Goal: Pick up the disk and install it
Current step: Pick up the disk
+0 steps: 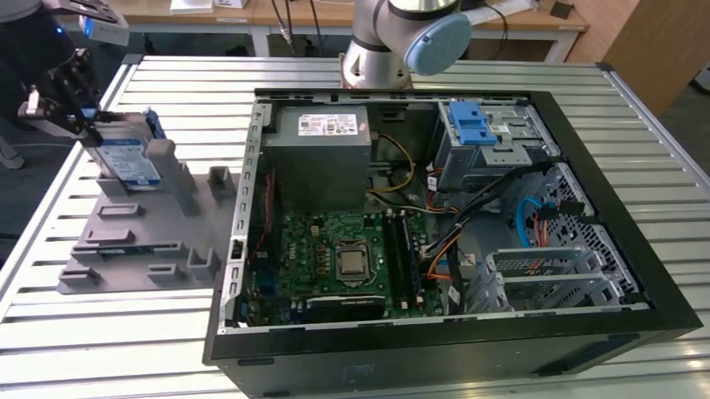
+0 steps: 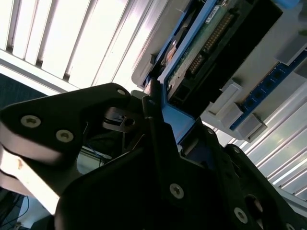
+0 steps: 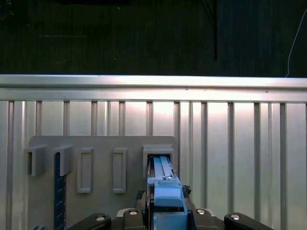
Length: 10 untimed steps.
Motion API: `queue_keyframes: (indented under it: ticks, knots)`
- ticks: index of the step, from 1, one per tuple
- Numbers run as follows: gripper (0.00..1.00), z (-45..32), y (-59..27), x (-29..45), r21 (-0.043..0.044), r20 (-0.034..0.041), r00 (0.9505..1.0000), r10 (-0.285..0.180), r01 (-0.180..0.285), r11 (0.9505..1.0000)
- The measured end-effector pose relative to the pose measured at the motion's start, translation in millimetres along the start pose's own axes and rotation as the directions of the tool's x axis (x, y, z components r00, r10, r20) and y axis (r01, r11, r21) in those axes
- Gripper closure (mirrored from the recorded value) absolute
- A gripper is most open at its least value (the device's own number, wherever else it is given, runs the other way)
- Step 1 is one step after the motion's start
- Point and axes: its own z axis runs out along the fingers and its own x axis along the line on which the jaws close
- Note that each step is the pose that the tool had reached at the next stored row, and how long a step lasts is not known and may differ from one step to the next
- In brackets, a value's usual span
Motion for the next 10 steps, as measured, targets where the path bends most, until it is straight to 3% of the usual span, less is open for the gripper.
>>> queue_keyframes:
  ticks: [6, 10]
  knots:
    - [0.63, -2.0, 0.0, -0.1, 0.0000, -0.0005, 1.0000, 0.000, 0.000, 1.0000]
    - [0.63, 1.4, 0.0, 0.1, -0.0002, -0.0006, 1.0000, 0.000, 0.000, 1.0000]
